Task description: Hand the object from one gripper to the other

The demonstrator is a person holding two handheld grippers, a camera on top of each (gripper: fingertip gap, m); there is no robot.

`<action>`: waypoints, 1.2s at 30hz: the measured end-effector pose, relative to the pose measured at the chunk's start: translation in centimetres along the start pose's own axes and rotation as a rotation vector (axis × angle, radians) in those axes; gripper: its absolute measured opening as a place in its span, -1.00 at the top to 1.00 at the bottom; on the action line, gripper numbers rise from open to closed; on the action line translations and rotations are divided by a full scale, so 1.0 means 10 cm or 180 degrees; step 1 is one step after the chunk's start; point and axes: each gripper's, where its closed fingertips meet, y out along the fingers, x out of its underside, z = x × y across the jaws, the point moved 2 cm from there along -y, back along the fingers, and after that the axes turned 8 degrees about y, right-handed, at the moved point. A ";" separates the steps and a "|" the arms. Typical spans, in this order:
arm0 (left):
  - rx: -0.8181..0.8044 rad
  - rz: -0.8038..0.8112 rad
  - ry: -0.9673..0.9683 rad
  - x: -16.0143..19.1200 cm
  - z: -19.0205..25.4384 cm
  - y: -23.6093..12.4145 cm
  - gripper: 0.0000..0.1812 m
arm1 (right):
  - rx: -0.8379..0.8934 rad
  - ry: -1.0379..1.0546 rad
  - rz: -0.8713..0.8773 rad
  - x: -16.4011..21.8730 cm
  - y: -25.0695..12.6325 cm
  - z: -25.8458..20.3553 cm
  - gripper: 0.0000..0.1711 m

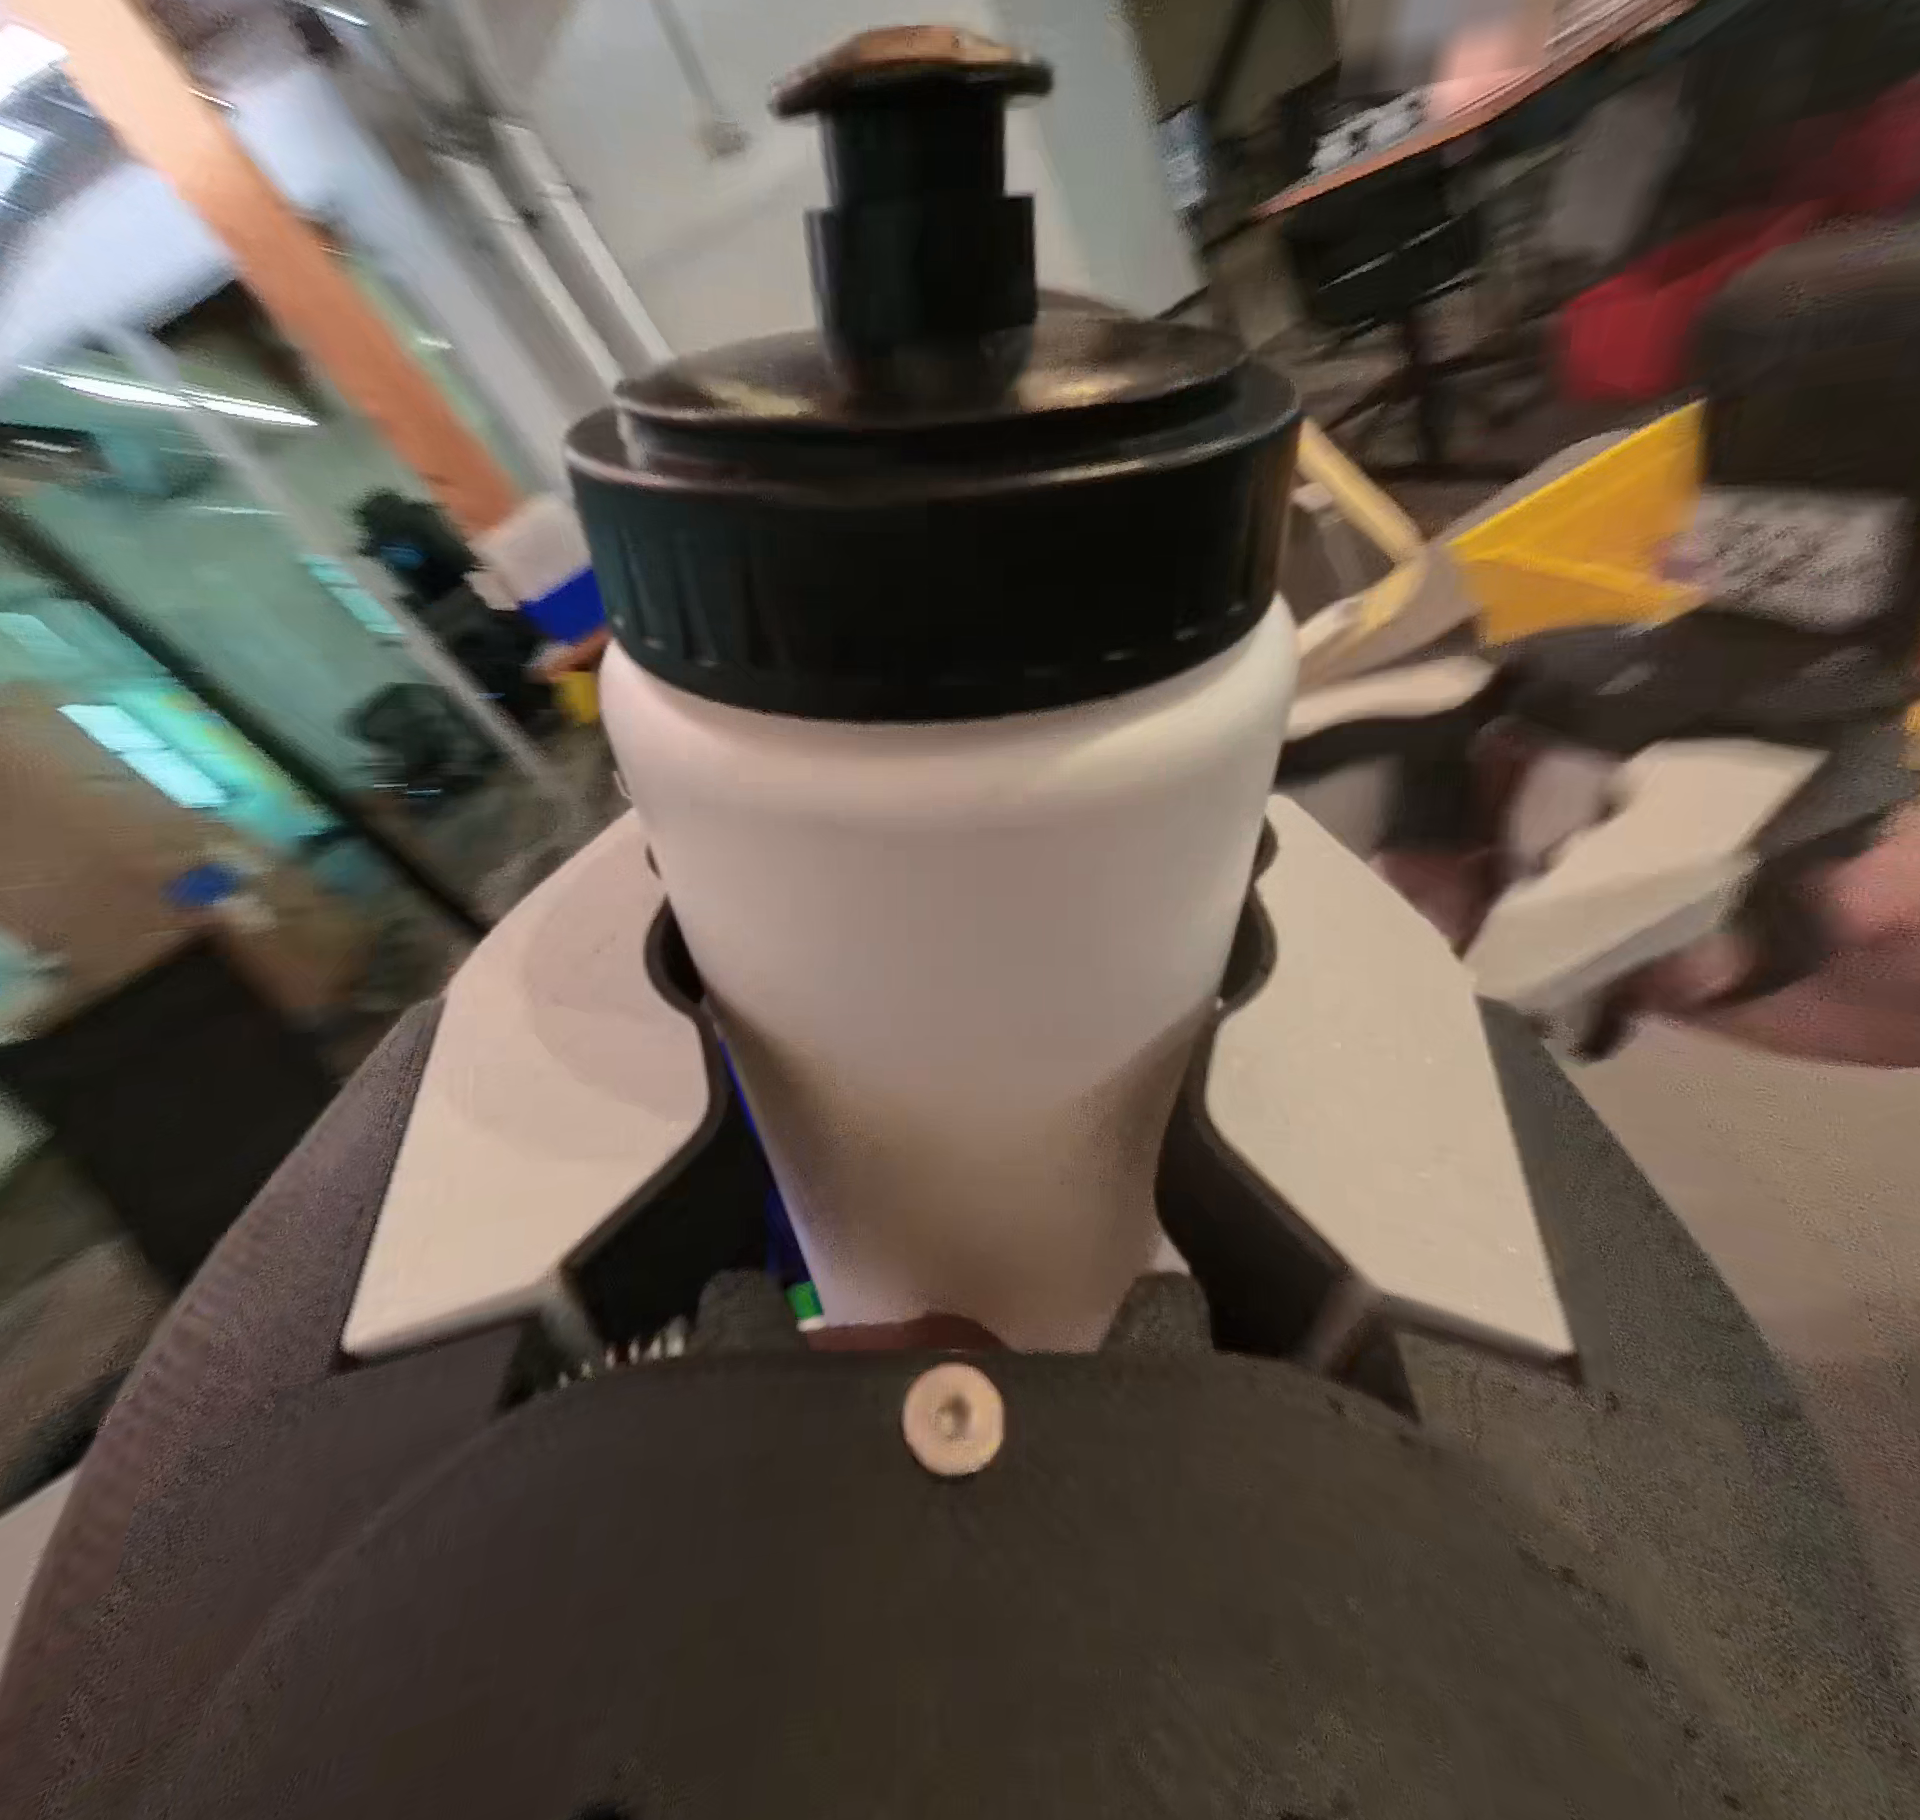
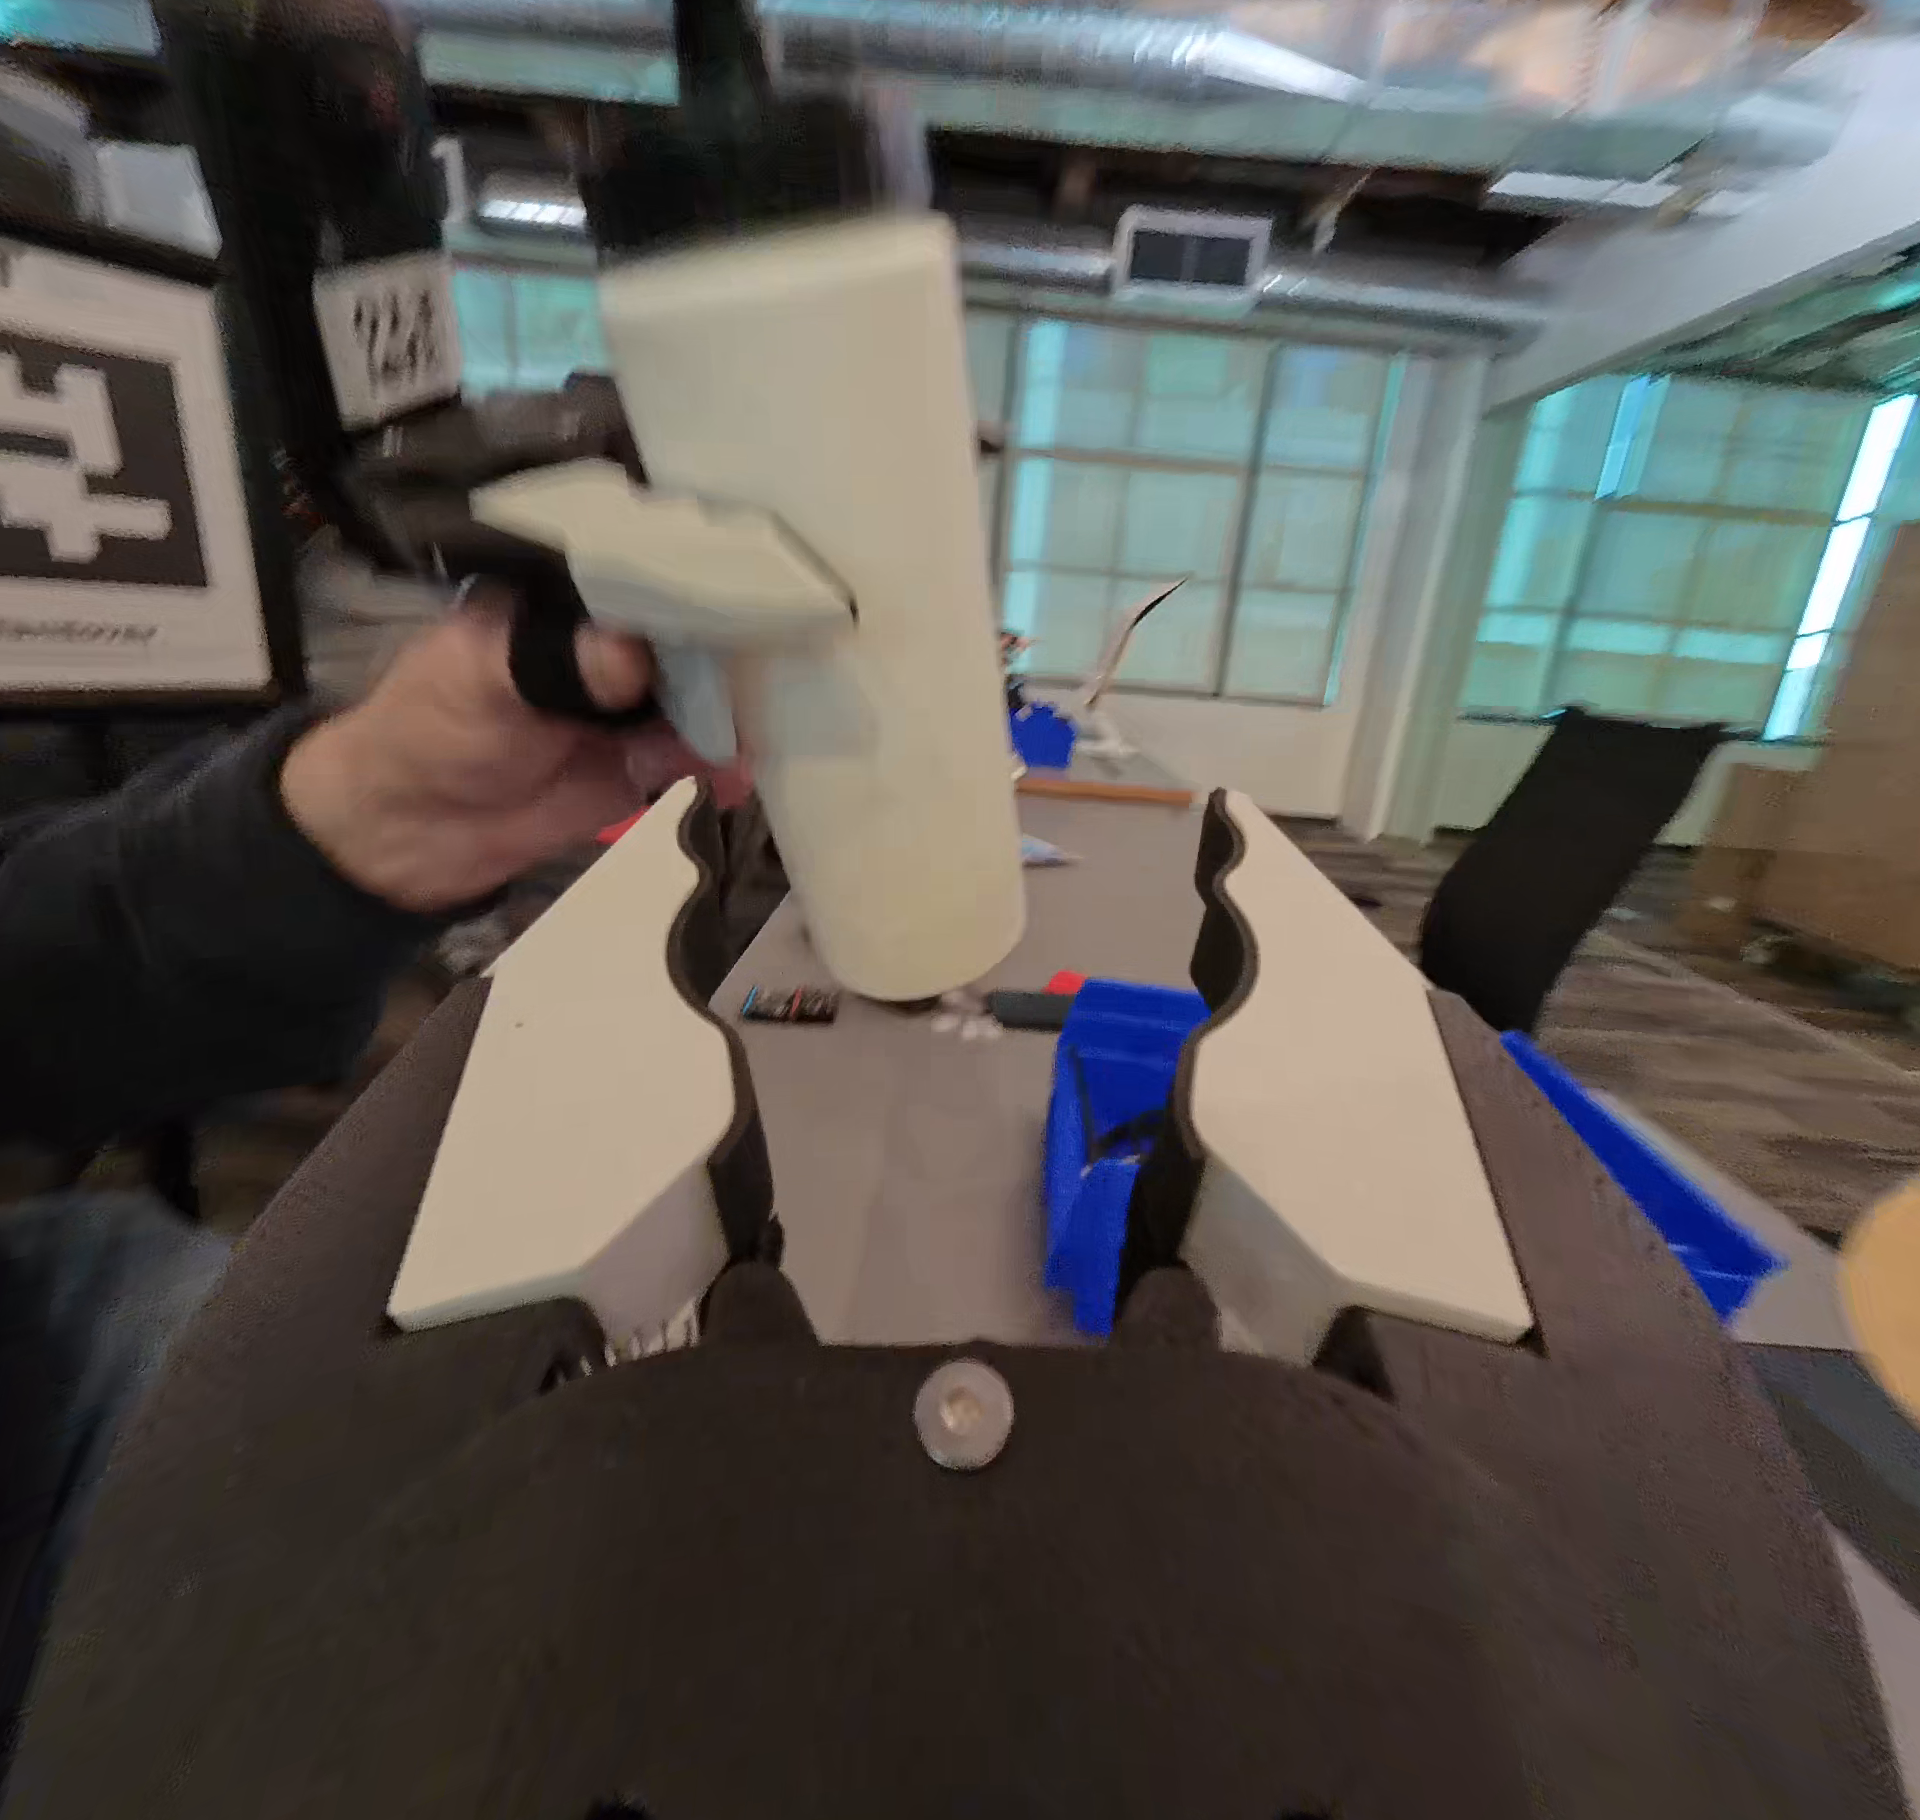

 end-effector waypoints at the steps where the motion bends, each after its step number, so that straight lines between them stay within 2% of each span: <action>1: -0.0240 -0.0089 0.0172 0.04 -0.06 0.00 -0.08 | 0.0102 -0.0025 0.0136 -0.15 -0.05 0.01 -0.05; 6: -0.1198 -0.0356 0.1086 0.09 -0.15 0.05 -0.08 | 0.0295 -0.0178 0.0512 -0.60 0.08 -0.24 -0.22; 11: -0.1424 -0.0337 0.1388 0.05 0.00 0.12 -0.09 | 0.0343 -0.0467 0.0507 -0.63 0.37 -0.38 -0.25; 14: -0.1418 -0.0262 0.1409 0.01 0.10 0.15 -0.08 | 0.0310 -0.0540 0.0539 -0.61 0.44 -0.37 -0.13; 16: -0.1393 -0.0259 0.1405 0.02 0.16 0.18 -0.07 | 0.0211 -0.0650 0.0533 -0.60 0.46 -0.43 0.10; 20: -0.1358 -0.0216 0.1338 0.02 0.18 0.20 -0.08 | 0.0175 -0.0619 0.0541 -0.61 0.44 -0.42 0.12; 23: -0.1027 -0.0094 0.1177 -0.03 0.27 0.22 -0.07 | 0.0052 -0.0498 0.0598 -0.68 0.37 -0.38 0.12; 26: -0.0495 0.0289 0.0921 -0.17 0.44 0.08 0.02 | -0.0182 -0.0288 0.0788 -0.86 0.25 -0.34 0.12; 27: -0.0386 0.0324 0.0738 -0.18 0.45 0.01 -0.04 | -0.0226 -0.0259 0.0776 -0.89 0.22 -0.31 0.12; 29: -0.0116 0.0503 0.0350 -0.22 0.45 -0.12 0.07 | -0.0301 -0.0150 0.0785 -0.93 0.16 -0.25 0.13; 32: 0.0064 0.0383 -0.0111 -0.05 0.36 -0.17 -0.09 | -0.0442 0.0098 0.0889 -1.00 0.09 -0.18 0.12; 36: 0.0741 0.0517 -0.0977 0.31 0.52 -0.24 -0.10 | -0.0773 0.0262 0.1113 -1.13 -0.01 -0.26 0.12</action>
